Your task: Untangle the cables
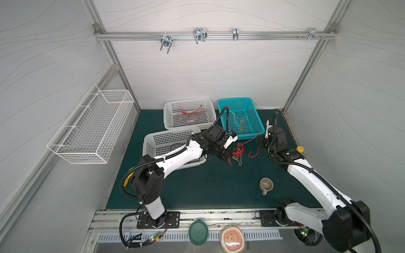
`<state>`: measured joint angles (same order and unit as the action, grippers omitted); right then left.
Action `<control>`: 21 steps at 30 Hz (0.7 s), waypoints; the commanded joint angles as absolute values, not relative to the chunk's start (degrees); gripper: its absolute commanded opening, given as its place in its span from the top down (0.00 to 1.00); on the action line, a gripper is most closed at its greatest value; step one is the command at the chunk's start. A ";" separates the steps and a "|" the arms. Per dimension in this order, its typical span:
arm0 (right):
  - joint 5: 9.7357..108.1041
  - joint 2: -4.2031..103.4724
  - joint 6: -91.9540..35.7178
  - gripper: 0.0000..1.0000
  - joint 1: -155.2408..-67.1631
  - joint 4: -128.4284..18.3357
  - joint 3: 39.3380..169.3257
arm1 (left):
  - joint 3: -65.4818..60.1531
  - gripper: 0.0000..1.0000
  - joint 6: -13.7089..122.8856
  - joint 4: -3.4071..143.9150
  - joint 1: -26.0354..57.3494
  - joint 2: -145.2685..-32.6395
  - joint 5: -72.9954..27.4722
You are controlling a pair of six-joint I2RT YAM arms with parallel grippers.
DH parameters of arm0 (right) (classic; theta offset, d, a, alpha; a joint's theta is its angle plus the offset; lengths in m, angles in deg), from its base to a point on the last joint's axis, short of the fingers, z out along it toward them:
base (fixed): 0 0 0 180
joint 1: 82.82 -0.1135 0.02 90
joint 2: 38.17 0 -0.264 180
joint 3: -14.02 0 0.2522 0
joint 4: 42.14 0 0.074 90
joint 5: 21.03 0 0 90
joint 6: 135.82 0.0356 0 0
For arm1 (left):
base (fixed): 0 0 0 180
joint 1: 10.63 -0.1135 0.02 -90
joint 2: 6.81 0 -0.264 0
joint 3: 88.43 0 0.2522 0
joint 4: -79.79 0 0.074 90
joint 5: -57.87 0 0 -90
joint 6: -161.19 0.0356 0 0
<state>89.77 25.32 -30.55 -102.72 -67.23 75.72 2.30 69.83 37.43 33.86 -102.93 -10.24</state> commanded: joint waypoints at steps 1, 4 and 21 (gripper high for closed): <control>93.03 25.46 -29.07 1.00 -100.77 -68.38 77.53 | 2.43 1.00 72.32 33.80 34.17 -101.25 -14.17; 94.03 25.12 -27.77 1.00 -99.37 -70.15 77.57 | 3.16 1.00 72.95 32.75 34.14 -101.38 -17.54; 75.66 18.29 -24.59 1.00 -95.58 -71.48 75.88 | 4.59 1.00 68.03 33.62 31.95 -103.77 -24.19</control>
